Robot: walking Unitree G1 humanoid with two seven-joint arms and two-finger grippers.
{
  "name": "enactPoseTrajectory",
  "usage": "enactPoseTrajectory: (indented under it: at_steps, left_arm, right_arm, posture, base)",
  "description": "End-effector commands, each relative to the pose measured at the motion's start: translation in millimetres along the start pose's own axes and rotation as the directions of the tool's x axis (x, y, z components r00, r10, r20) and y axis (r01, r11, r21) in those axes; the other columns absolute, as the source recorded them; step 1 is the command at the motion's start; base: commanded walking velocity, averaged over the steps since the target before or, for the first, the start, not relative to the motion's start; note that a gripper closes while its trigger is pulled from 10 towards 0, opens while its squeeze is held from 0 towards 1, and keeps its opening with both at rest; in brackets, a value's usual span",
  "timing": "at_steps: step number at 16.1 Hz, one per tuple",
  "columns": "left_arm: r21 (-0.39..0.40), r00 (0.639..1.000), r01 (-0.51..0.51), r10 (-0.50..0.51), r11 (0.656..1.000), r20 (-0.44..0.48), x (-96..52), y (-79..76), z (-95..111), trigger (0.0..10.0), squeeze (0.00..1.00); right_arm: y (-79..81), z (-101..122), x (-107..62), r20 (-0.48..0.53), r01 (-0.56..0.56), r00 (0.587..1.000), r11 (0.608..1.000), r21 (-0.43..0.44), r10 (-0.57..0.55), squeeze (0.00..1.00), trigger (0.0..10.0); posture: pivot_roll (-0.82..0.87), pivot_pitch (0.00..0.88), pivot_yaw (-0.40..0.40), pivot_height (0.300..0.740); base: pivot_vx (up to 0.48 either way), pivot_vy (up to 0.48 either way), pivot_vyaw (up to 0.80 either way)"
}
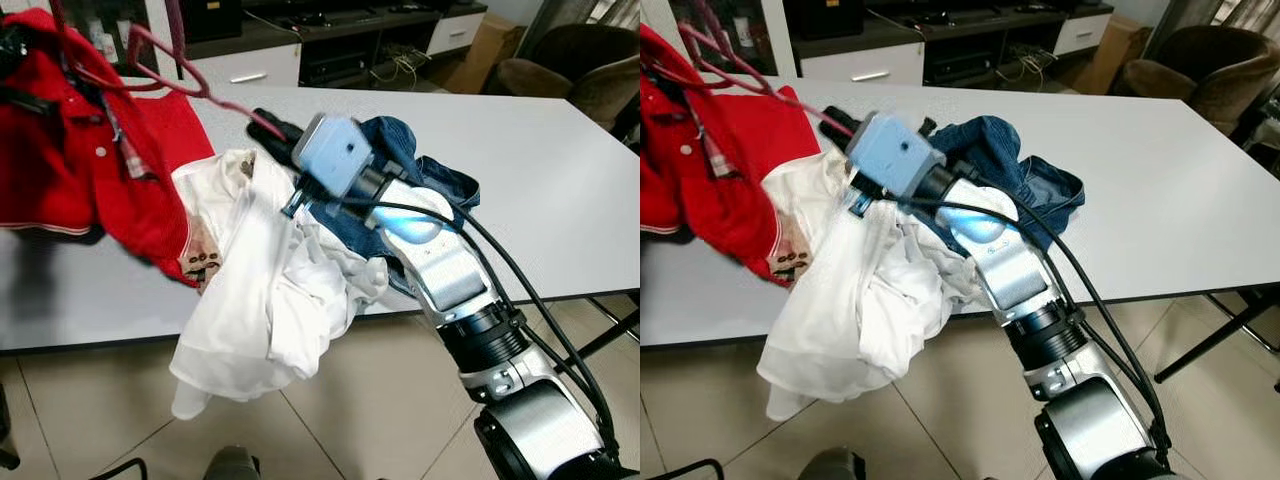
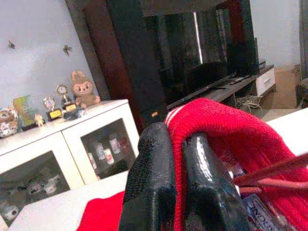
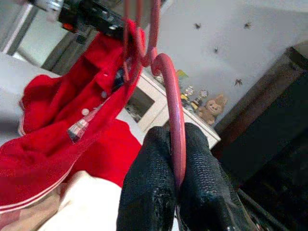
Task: Hang hanger
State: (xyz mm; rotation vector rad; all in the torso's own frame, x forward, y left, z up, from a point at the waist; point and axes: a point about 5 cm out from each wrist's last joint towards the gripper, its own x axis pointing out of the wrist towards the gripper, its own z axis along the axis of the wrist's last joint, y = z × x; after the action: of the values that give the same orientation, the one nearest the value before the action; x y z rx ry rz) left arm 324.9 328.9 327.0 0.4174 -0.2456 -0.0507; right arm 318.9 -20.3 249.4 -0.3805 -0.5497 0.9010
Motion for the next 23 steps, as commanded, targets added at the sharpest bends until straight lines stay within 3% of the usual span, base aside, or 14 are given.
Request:
enactPoseTrajectory:
  at_steps: [1,3,4,5,6,7,11,14,17,20,23]
  left_arm:
    - [0.013,1.0,0.006,-0.006,1.0,0.026,1.8,-3.2,8,0.6,0.0]
    - [0.008,0.999,0.0,0.0,1.0,0.047,3.0,-3.7,13,1.4,0.0]
    - [0.011,0.998,-0.006,0.006,1.0,0.057,3.0,-2.7,16,3.2,0.0]
    - [0.015,0.998,-0.011,0.01,1.0,0.06,2.7,-1.7,18,6.2,0.0]
    - [0.016,0.998,-0.012,0.011,1.0,0.06,2.6,-1.5,18,6.2,0.0]
    - [0.025,0.998,-0.019,0.017,1.0,0.061,2.2,-0.1,20,10.0,0.0]
    - [0.081,0.998,-0.046,0.042,0.996,0.055,-1.6,8.7,24,10.0,0.0]
    - [0.22,0.997,0.079,-0.076,0.972,-0.024,-11.2,1.4,15,10.0,0.0]
    - [0.233,0.989,0.148,-0.143,0.961,-0.038,-15.8,-4.3,16,10.0,0.0]
    - [0.255,0.973,0.23,-0.229,0.939,-0.033,-22.2,-12.1,24,10.0,0.0]
    - [0.202,0.974,0.219,-0.224,0.955,0.002,-21.8,-11.3,33,10.0,0.0]
  right_arm:
    - [-9.3,3,-1.9,0.008,0.027,1.0,1.0,0.009,-0.027,0.0,10.0]
    - [-9.6,2,-3.7,-0.01,0.004,1.0,1.0,-0.005,-0.004,0.0,10.0]
    - [-4.9,-1,-4.9,-0.033,-0.029,0.999,1.0,-0.011,0.028,0.0,10.0]
    - [-1.8,-5,-5.7,-0.057,-0.048,0.997,0.999,-0.002,0.048,0.0,10.0]
    - [-1.1,-6,-5.9,-0.063,-0.053,0.997,0.999,0.001,0.053,0.0,10.0]
    - [1.3,-11,-7.8,-0.097,-0.072,0.993,0.997,0.004,0.072,0.0,10.0]
    - [-0.7,-24,-14.1,-0.19,-0.068,0.98,0.997,-0.028,0.062,0.0,10.0]
    - [-5.7,-35,-19.0,-0.281,-0.054,0.959,0.996,-0.075,0.031,0.0,10.0]
    - [-3.8,-42,-22.5,-0.333,-0.092,0.941,0.991,-0.097,0.054,0.0,10.0]
    - [5.8,-54,-28.0,-0.42,-0.215,0.897,0.965,-0.148,0.136,0.0,10.0]
    - [6.2,-60,-23.9,-0.456,-0.294,0.884,0.884,-0.364,0.106,0.0,10.0]
  posture:
    - [0.18,0.0,-0.078,0.74]
    - [0.17,0.0,-0.083,0.74]
    - [0.17,0.0,-0.083,0.74]
    - [0.17,0.0,-0.083,0.74]
    - [0.17,0.0,-0.083,0.74]
    - [0.17,0.0,-0.083,0.74]
    - [0.17,0.0,-0.078,0.74]
    - [0.17,0.0,-0.077,0.74]
    - [0.17,0.0,-0.083,0.74]
    - [0.17,0.0,-0.089,0.74]
    - [0.17,0.0,-0.09,0.74]
  base:
    - [0.0,0.0,0.0]
    - [0.0,0.0,0.0]
    - [0.0,0.0,0.0]
    - [0.0,0.0,0.0]
    - [0.0,0.0,0.0]
    - [0.0,0.0,0.0]
    - [0.0,0.0,0.0]
    - [0.0,0.0,0.0]
    - [0.0,0.0,0.0]
    - [0.0,0.0,0.0]
    - [0.0,0.0,0.0]
